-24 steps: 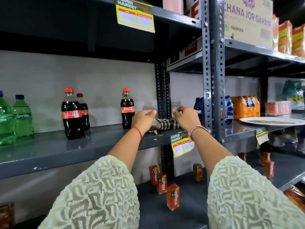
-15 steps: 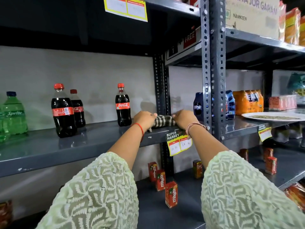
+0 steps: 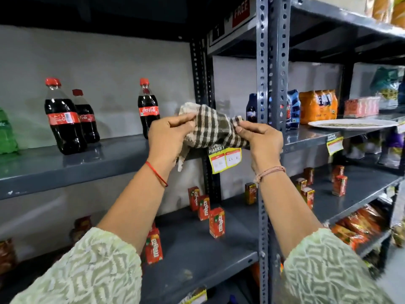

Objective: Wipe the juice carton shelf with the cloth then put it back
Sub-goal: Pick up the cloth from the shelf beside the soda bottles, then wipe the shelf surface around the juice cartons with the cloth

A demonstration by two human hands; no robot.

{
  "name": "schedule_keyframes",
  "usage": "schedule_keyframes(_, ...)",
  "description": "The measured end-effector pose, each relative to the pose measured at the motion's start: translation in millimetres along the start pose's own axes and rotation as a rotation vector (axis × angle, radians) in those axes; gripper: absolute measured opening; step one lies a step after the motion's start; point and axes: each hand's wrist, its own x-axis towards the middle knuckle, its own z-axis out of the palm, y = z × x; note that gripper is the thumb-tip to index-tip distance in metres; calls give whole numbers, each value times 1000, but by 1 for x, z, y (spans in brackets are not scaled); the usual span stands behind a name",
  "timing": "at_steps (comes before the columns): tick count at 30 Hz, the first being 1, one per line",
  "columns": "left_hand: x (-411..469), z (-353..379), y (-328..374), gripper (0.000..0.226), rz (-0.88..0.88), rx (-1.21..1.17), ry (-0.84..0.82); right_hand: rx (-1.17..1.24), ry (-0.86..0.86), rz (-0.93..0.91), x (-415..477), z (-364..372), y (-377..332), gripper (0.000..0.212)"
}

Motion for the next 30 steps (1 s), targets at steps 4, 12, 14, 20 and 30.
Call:
schedule_keyframes(4,-52,0,-1,34,74,-108,-67,101,10,-46,-36,-28,7,23)
schedule_keyframes(12,-124,-10,-103,33,-149,-70,-51,-105,-14,140,-92,-72,88,21)
schedule_keyframes(14,-132,-15,-137,32,-265,-48,-38,-216,-31,198,-99,-77,115,22)
schedule_keyframes(20,-117,-17,-213,33,-495,68,-195,-401,-40,306,-111,-91,187,21)
schedule_keyframes(30,-116,-8,-299,25,-576,348,-227,-566,-245,449,-114,-106,267,28)
